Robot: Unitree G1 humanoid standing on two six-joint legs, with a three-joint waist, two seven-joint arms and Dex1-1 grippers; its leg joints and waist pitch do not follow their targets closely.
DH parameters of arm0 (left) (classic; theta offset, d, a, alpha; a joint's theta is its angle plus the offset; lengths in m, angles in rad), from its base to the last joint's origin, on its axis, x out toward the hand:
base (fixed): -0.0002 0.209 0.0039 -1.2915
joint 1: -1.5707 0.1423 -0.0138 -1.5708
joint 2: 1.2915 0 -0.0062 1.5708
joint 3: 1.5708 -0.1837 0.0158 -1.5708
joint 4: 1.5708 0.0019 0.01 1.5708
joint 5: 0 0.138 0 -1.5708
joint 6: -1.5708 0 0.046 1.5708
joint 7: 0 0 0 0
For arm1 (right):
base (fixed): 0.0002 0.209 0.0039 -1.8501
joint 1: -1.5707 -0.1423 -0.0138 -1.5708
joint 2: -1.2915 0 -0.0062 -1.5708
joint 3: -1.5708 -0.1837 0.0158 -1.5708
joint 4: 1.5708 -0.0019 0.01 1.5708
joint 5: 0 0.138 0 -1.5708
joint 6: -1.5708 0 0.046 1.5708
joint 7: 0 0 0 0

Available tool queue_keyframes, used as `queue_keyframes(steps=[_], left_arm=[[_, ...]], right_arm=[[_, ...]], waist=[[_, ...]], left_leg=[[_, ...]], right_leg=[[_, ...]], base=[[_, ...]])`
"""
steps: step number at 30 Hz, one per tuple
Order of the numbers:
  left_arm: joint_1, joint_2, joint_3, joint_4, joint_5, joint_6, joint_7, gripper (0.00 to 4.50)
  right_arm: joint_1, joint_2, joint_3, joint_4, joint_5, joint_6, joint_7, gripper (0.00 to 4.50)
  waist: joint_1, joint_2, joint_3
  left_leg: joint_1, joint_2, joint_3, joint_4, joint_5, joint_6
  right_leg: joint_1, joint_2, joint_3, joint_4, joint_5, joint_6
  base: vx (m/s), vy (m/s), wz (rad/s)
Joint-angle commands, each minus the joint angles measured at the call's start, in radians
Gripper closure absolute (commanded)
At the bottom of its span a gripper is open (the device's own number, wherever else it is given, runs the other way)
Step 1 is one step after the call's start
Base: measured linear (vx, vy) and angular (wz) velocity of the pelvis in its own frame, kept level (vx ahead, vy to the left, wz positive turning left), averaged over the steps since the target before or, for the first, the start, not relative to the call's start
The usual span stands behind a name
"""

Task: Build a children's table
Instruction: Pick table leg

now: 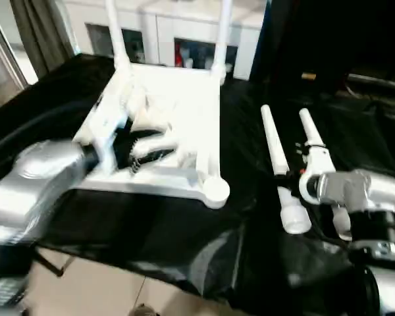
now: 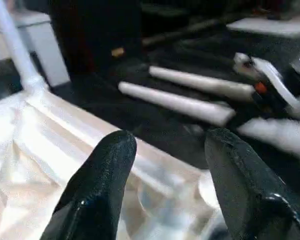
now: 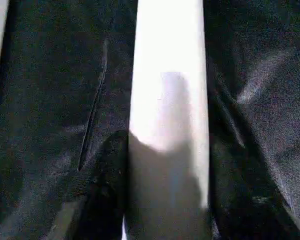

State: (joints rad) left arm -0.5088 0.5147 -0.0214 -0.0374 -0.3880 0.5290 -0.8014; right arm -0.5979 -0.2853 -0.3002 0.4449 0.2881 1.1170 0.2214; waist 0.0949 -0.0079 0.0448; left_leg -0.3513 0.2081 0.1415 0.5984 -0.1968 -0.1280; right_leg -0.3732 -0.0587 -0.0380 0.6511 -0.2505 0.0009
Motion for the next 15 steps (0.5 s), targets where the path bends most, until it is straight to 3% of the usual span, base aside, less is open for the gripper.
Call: queue_keyframes(steps=[1, 3, 4, 6, 7, 8, 10, 11, 12, 15], left_arm=[[-0.040, -0.042, -0.015, 0.072, 0.018, -0.024, 0.048, 1.63], [-0.058, -0.073, -0.005, 0.099, 0.010, -0.029, 0.069, 1.47], [-0.073, -0.099, 0.009, 0.121, -0.004, -0.025, 0.085, 1.47], [-0.085, -0.123, 0.018, 0.136, -0.018, -0.022, 0.096, 1.33], [-0.108, -0.168, 0.029, 0.164, -0.045, -0.010, 0.109, 1.19], [-0.121, -0.188, 0.032, 0.182, -0.047, -0.010, 0.118, 1.09], [-0.179, -0.245, 0.054, 0.268, -0.063, 0.047, 0.168, 0.99], [-0.180, -0.246, 0.055, 0.269, -0.064, 0.048, 0.169, 0.99], [-0.213, -0.273, 0.066, 0.320, -0.074, 0.061, 0.182, 0.73], [-0.298, -0.355, 0.141, 0.451, -0.203, 0.144, 0.151, 0.53]], right_arm=[[0.050, 0.007, -0.020, -0.009, 0.008, -0.037, -0.004, 2.68], [0.067, 0.015, -0.033, -0.028, 0.022, -0.072, 0.010, 2.69], [0.081, 0.022, -0.043, -0.048, 0.034, -0.109, 0.025, 2.69], [0.094, 0.029, -0.058, -0.074, 0.051, -0.136, 0.042, 2.69], [0.113, 0.044, -0.091, -0.134, 0.105, -0.163, 0.095, 2.69], [0.120, 0.049, -0.102, -0.159, 0.130, -0.171, 0.124, 2.69], [0.131, 0.066, -0.130, -0.226, 0.225, -0.153, 0.216, 2.69], [0.131, 0.066, -0.130, -0.227, 0.227, -0.153, 0.217, 2.69], [0.135, 0.075, -0.142, -0.261, 0.291, -0.134, 0.277, 2.69], [0.168, 0.091, -0.131, -0.356, 0.429, -0.117, 0.443, 2.69]], waist=[[-0.001, 0.021, -0.064], [-0.004, 0.026, -0.066], [-0.005, 0.042, -0.067], [-0.006, 0.031, -0.065], [-0.009, 0.036, -0.063], [-0.008, 0.034, -0.062], [-0.007, 0.023, -0.064], [-0.004, 0.022, -0.065], [-0.006, 0.017, -0.064], [0.002, 0.018, -0.066]], left_leg=[[0.001, -0.005, 0.018, -0.062, -0.039, -0.054], [0.000, -0.003, 0.016, -0.063, -0.041, -0.054], [-0.001, -0.005, 0.012, -0.061, -0.044, -0.055], [-0.002, -0.004, 0.014, -0.062, -0.063, -0.048], [-0.005, -0.005, 0.013, -0.064, -0.073, -0.043], [-0.003, -0.004, 0.016, -0.063, -0.084, -0.039], [-0.005, -0.004, 0.018, -0.061, -0.060, -0.009], [-0.002, -0.003, 0.017, -0.059, -0.055, -0.002], [-0.007, -0.009, 0.019, -0.057, -0.037, 0.021], [-0.007, -0.008, 0.020, -0.052, -0.006, 0.057]], right_leg=[[0.057, -0.046, 0.039, -0.068, 0.202, -0.205], [0.060, -0.045, 0.036, -0.067, 0.216, -0.211], [0.062, -0.046, 0.035, -0.063, 0.223, -0.217], [0.063, -0.048, 0.036, -0.069, 0.210, -0.224], [0.065, -0.048, 0.035, -0.070, 0.183, -0.227], [0.063, -0.048, 0.036, -0.074, 0.166, -0.226], [0.067, -0.046, 0.038, -0.070, 0.186, -0.244], [0.065, -0.049, 0.038, -0.070, 0.189, -0.247], [0.070, -0.046, 0.038, -0.071, 0.194, -0.249], [0.067, -0.051, 0.039, -0.073, 0.217, -0.265]], base=[[0.000, 0.000, 0.00], [0.000, 0.000, 0.00], [0.000, 0.000, 0.00], [0.000, 0.000, 0.00], [0.000, 0.000, 0.00], [0.000, 0.000, 0.00], [0.000, 0.000, 0.00], [0.000, 0.000, 0.00], [0.000, 0.000, 0.00], [0.000, 0.000, 0.00]])
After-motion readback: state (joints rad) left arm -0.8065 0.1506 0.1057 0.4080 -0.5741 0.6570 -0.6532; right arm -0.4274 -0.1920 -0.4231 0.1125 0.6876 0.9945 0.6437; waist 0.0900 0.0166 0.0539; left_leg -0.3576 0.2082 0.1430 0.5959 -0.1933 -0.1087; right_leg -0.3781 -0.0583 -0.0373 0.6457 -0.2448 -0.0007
